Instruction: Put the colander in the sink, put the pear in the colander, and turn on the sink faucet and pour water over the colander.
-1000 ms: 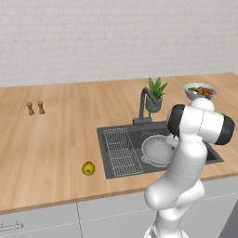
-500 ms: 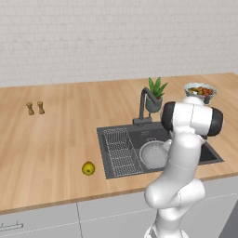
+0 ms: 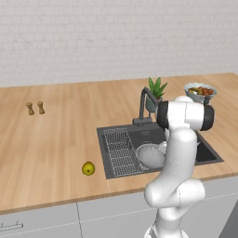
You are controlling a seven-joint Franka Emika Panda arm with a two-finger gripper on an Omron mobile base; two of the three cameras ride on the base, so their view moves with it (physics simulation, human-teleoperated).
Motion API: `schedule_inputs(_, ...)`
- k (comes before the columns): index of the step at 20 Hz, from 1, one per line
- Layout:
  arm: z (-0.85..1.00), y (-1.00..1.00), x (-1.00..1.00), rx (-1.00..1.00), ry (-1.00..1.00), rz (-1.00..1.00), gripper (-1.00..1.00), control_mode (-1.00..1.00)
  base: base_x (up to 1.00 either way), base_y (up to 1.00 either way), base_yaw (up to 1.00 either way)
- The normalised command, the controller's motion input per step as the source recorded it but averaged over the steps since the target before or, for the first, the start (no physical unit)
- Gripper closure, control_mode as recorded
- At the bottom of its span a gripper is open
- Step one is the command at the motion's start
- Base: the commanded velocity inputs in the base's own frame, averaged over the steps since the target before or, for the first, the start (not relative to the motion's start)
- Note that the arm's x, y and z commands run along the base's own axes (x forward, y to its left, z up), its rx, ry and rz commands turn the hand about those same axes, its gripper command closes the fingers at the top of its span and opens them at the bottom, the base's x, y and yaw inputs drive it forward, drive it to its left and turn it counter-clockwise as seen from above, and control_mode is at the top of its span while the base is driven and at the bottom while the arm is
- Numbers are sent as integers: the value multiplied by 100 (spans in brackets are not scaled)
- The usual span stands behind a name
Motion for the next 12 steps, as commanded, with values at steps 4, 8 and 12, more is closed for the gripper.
schedule_inputs(4, 0, -5, 0, 0, -8, 0, 100, -100, 0, 0, 0)
schedule_inputs(8, 0, 0, 0, 0, -5, 0, 100, -100, 0, 0, 0)
schedule_inputs(12, 0, 0, 0, 0, 0, 0, -100, -100, 0, 0, 0)
